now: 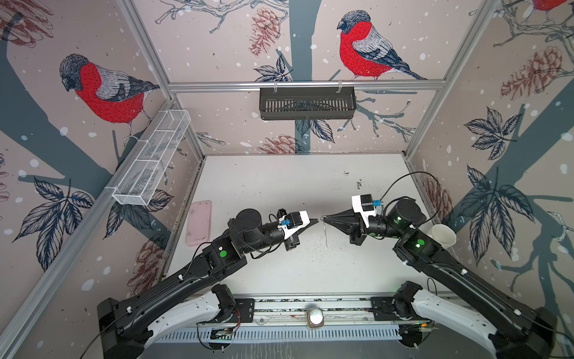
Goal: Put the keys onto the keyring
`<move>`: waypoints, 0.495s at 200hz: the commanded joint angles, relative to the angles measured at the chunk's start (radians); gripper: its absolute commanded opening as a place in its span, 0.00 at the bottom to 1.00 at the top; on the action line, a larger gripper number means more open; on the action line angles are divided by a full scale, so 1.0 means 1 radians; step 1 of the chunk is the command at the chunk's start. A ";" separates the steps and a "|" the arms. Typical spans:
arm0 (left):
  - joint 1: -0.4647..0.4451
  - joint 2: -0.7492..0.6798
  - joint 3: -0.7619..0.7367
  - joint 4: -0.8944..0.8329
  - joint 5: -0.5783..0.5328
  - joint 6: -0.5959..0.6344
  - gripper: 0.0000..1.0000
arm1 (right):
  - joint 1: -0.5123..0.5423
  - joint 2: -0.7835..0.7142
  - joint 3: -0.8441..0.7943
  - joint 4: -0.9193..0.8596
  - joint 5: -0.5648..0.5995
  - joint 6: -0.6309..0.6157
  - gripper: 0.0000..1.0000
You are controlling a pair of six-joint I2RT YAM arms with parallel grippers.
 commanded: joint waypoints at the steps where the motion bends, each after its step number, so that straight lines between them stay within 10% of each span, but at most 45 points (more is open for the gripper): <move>1: 0.002 0.004 -0.005 0.067 0.037 0.008 0.07 | 0.000 0.005 0.011 0.051 -0.018 0.011 0.00; 99: 0.002 0.030 0.004 0.085 0.022 0.018 0.15 | 0.000 0.019 0.018 0.055 -0.044 0.012 0.00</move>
